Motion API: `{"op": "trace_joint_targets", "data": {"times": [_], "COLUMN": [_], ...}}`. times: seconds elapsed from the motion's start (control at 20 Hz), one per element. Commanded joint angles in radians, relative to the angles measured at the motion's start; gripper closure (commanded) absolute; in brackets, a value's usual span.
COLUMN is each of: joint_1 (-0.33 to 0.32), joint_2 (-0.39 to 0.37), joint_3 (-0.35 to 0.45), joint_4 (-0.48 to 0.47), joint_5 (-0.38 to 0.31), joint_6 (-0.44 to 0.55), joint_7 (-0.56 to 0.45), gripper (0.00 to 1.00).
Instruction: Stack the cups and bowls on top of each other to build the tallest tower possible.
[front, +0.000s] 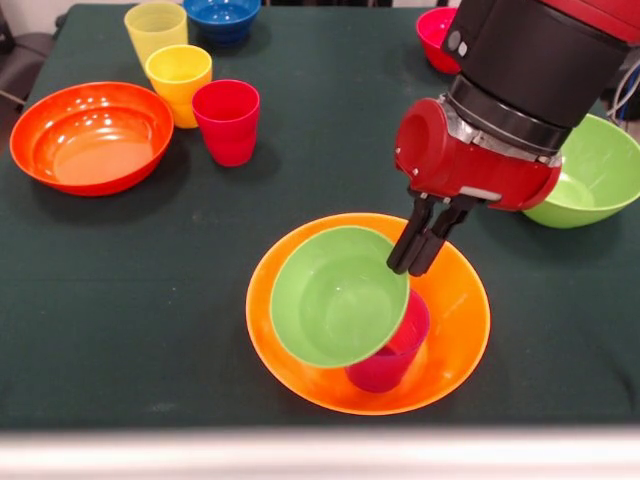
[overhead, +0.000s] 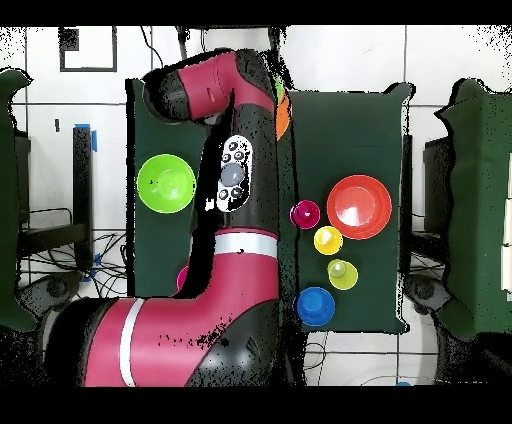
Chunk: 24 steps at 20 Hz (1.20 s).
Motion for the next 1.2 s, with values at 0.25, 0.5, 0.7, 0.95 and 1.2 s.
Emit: {"op": "trace_joint_targets", "data": {"times": [0.25,0.5,0.7,0.95,1.2], "joint_1": [0.026,0.028,0.032,0.032,0.034], "joint_2": [0.046,0.051,0.033,0.032,0.031], "joint_3": [0.047,0.05,0.048,0.051,0.05], "joint_4": [0.077,0.048,0.073,0.064,0.059], "joint_5": [-0.023,-0.014,-0.01,-0.006,-0.006], "joint_6": [0.091,0.124,0.126,0.142,0.151], "joint_7": [-0.088,-0.09,-0.087,-0.088,-0.087], "gripper": [1.0,1.0,1.0,1.0,1.0]}}
